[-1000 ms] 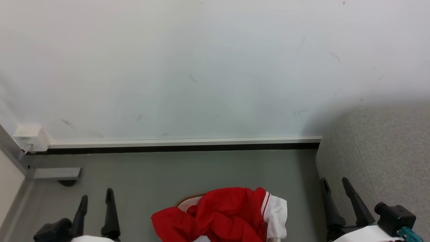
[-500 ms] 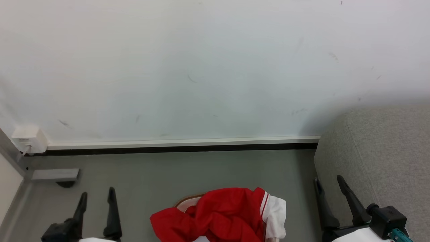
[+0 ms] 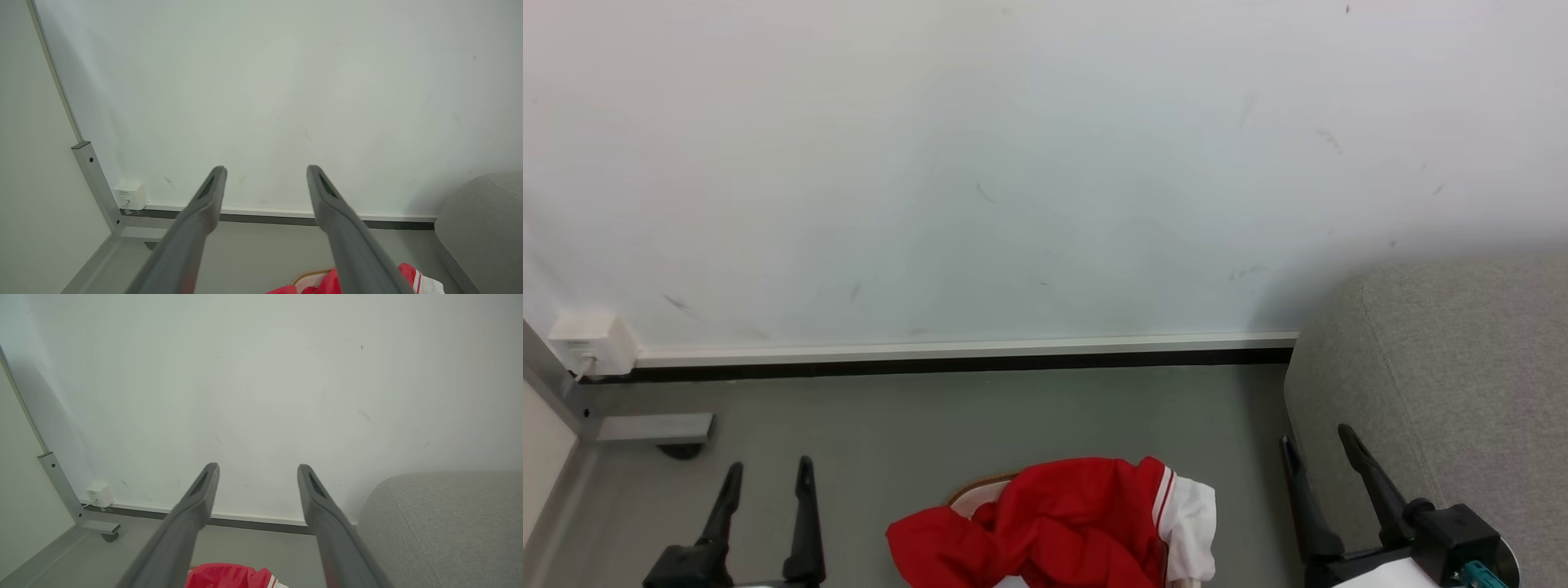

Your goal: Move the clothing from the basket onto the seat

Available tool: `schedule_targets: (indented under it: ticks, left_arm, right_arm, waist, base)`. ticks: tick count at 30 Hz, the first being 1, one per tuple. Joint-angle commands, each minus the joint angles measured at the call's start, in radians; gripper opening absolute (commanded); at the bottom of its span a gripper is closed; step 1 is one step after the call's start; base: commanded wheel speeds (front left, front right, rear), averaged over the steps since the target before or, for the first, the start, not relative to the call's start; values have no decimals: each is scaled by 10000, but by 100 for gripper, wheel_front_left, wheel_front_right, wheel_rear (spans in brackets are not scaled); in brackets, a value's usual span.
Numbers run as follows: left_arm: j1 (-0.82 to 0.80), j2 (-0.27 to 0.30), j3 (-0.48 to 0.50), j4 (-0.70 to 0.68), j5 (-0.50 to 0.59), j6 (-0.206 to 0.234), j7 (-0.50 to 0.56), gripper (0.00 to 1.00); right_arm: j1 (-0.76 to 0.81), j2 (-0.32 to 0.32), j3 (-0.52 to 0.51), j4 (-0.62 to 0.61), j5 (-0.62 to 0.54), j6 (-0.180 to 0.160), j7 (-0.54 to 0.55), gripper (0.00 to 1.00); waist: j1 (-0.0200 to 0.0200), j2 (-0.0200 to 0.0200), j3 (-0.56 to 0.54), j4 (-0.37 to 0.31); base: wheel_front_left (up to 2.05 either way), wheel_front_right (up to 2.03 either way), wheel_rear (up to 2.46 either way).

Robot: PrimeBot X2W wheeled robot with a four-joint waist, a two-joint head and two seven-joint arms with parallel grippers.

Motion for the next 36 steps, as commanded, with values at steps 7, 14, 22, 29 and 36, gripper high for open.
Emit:
schedule_targets:
  ticks: [7,14,22,29,36]
  left_arm:
    - [129,13,126,-100,572,-46,-186,100]
    - [188,-74,175,-114,952,-93,-252,100]
    - [113,-154,267,-43,983,-248,-252,100]
    - [92,-197,356,-12,963,-309,-251,100]
    - [3,-302,440,15,732,-475,-252,100]
  right_arm:
    - [45,0,-17,49,-511,-20,-194,100]
    - [20,2,61,57,-767,-21,-268,100]
    - [-7,2,26,16,-669,-21,-268,100]
    - [-1,2,12,2,-626,-21,-268,100]
    - [-142,3,38,-91,-184,-21,-267,100]
  waist:
    - [0,0,-21,-8]
    - [0,0,-8,-37]
    - [0,0,46,-58]
    - [0,0,60,-97]
    - [0,0,163,-253]
  base:
    - [0,0,0]
    - [0,0,0]
    - [0,0,0]
    - [0,0,0]
    - [0,0,0]
